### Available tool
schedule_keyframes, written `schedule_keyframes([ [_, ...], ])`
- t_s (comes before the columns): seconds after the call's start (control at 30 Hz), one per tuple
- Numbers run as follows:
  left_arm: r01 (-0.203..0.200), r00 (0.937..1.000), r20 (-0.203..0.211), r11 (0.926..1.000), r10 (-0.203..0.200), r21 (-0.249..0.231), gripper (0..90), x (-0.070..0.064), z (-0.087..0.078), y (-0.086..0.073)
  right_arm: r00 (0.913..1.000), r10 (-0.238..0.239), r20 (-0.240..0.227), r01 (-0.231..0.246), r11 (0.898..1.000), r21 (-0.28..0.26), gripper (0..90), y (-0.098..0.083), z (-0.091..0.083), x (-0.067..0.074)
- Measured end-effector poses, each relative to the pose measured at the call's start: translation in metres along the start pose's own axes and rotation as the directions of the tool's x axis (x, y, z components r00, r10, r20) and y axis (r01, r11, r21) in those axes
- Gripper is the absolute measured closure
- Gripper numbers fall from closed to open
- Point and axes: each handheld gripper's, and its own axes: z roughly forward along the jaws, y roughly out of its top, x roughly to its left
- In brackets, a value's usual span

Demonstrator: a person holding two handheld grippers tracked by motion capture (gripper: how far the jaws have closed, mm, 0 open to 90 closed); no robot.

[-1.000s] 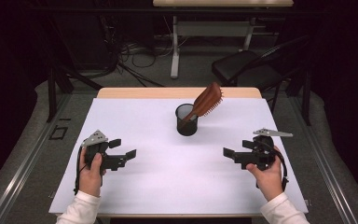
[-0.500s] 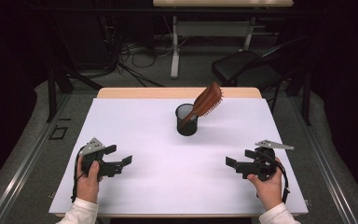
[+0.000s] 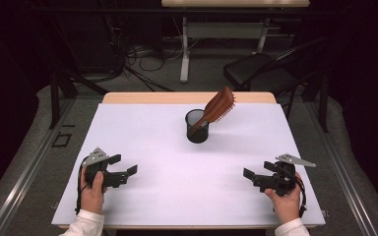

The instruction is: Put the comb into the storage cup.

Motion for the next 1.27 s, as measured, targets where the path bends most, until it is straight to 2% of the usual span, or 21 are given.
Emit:
schedule_keyframes([
  [0.4, 0.009, 0.9999, 0.007, 1.0000, -0.009, 0.004, 16.0, 0.002, 0.004, -0.004, 0.9991, 0.040, 0.014, -0.040, 0.999, -0.016, 0.0, -0.004, -0.001, -0.011],
  [0.5, 0.015, 0.9999, 0.007, 0.9999, -0.015, 0.002, 16.0, 0.003, 0.004, -0.004, 0.9989, 0.042, 0.021, -0.042, 0.999, -0.001, 0.0, -0.005, 0.000, -0.013],
  [0.73, 0.022, 0.9998, 0.004, 0.9998, -0.022, 0.000, 16.0, 0.005, 0.004, -0.005, 0.9983, 0.049, 0.031, -0.048, 0.999, -0.009, 0.0, -0.006, 0.003, -0.015],
  [0.8, 0.025, 0.9997, 0.005, 0.9997, -0.025, -0.002, 16.0, 0.006, 0.004, -0.005, 0.9982, 0.048, 0.036, -0.048, 0.999, 0.007, 0.0, -0.006, 0.002, -0.016],
  [1.27, 0.043, 0.9991, -0.003, 0.9990, -0.043, -0.007, 16.0, 0.009, 0.002, -0.005, 0.9966, 0.066, 0.049, -0.066, 0.998, 0.008, 0.0, -0.007, 0.003, -0.020],
])
